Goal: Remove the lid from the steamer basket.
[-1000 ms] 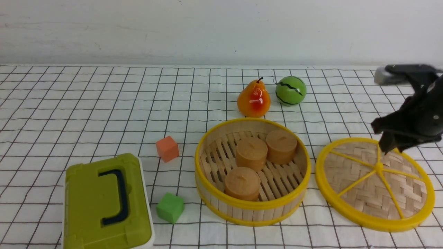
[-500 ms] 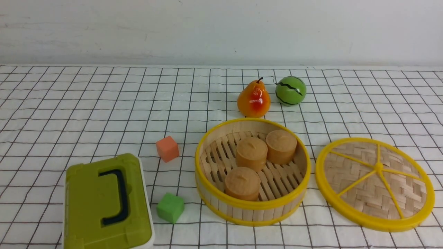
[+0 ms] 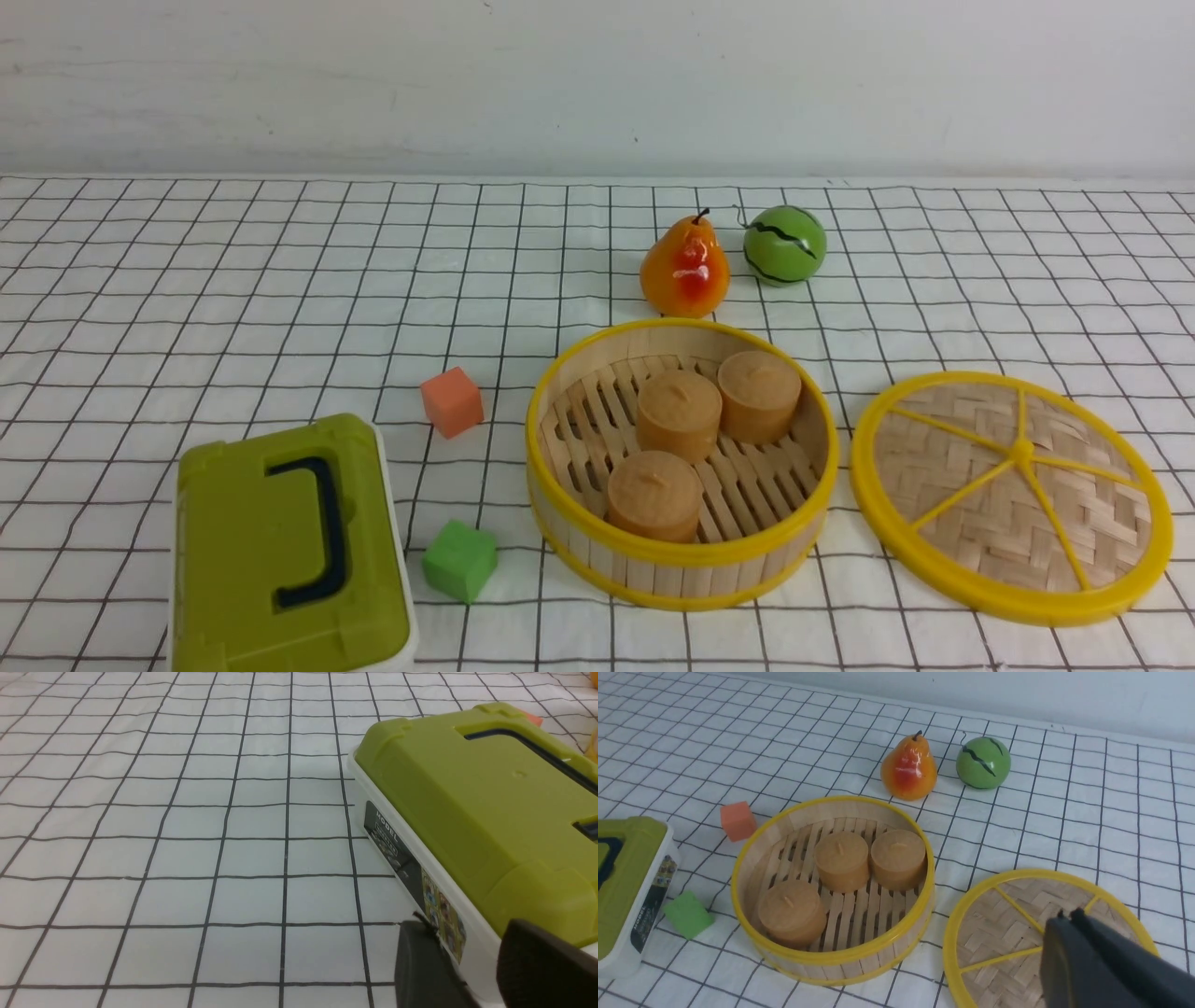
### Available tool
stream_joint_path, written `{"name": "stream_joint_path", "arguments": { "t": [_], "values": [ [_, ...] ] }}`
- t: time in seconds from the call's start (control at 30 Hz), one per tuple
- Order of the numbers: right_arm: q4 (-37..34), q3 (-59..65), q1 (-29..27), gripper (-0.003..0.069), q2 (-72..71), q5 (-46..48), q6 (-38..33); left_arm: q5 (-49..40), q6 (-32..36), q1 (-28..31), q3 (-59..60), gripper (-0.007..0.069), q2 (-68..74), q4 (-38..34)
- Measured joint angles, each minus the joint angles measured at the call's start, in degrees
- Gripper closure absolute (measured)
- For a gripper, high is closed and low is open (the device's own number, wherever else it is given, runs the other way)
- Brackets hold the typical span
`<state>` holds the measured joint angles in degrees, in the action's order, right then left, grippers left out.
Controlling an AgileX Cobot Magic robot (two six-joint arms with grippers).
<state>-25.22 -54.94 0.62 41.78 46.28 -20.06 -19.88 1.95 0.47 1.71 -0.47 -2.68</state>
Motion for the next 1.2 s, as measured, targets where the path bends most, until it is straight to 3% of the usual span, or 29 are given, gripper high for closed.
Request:
{"name": "stream_joint_path", "arguments": {
  "t": [0.33, 0.53, 0.67, 0.77, 0.97, 1.1, 1.2],
  "values": [
    [3.3, 0.0, 0.0, 0.0678, -0.4, -0.2, -0.5, 0.0, 0.0, 0.0, 0.0, 0.0386, 0.0, 0.0],
    [1.5, 1.4, 0.0, 0.0683, -4.4, -1.7, -10.0, 0.0, 0.0, 0.0, 0.0, 0.0386, 0.0, 0.0],
    [1.8, 8.0, 0.0, 0.0683, -9.5, -8.8, -10.3, 0.0, 0.0, 0.0, 0.0, 0.0386, 0.0, 0.0],
    [4.6, 16.0, 0.0, 0.0683, -14.7, -17.5, -6.3, 0.0, 0.0, 0.0, 0.0, 0.0386, 0.0, 0.0],
    [16.8, 35.3, 0.0, 0.0683, -26.2, -31.5, 11.1, 0.0, 0.0, 0.0, 0.0, 0.0386, 0.0, 0.0],
    [24.0, 46.0, 0.0, 0.0683, -32.4, -34.0, 22.6, 0.0, 0.0, 0.0, 0.0, 0.0386, 0.0, 0.0],
    [26.3, 50.3, 0.0, 0.0683, -35.3, -34.0, 25.9, 0.0, 0.0, 0.0, 0.0, 0.0386, 0.0, 0.0]
  ]
}}
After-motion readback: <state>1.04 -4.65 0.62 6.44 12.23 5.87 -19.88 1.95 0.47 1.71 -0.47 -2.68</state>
